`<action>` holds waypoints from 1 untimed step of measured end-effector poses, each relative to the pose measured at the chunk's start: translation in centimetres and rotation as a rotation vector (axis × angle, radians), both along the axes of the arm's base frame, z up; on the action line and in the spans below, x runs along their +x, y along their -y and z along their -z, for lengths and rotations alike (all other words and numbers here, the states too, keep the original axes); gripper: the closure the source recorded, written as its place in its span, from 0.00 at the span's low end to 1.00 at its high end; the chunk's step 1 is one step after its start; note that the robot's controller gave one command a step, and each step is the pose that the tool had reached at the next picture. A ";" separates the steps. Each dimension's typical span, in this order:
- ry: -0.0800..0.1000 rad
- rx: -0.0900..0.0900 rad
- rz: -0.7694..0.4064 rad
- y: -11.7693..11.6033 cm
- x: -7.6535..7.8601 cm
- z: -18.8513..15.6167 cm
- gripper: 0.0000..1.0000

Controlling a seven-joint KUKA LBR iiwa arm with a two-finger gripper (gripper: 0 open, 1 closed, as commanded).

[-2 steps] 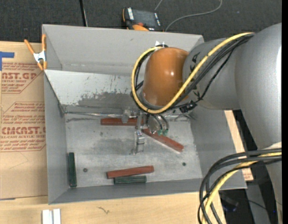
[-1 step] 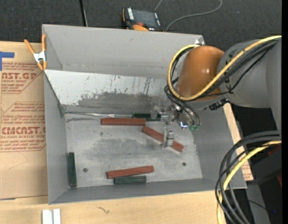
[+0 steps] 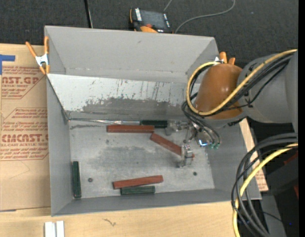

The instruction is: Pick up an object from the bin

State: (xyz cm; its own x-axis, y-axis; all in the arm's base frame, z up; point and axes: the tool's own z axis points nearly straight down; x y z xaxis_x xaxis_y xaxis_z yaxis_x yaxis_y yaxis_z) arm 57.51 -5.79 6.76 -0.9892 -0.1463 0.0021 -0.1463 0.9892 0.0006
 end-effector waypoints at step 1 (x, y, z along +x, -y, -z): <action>0.005 0.001 -0.002 -0.2 0.2 -0.3 1.00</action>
Offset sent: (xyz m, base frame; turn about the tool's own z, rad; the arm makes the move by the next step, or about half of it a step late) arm 0.0000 0.0000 0.0000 0.0000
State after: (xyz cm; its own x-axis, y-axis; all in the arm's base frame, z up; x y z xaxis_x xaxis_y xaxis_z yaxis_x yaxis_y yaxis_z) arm 57.71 -5.60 7.04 -0.9890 -0.1479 -0.0032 -0.1479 0.9890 0.0008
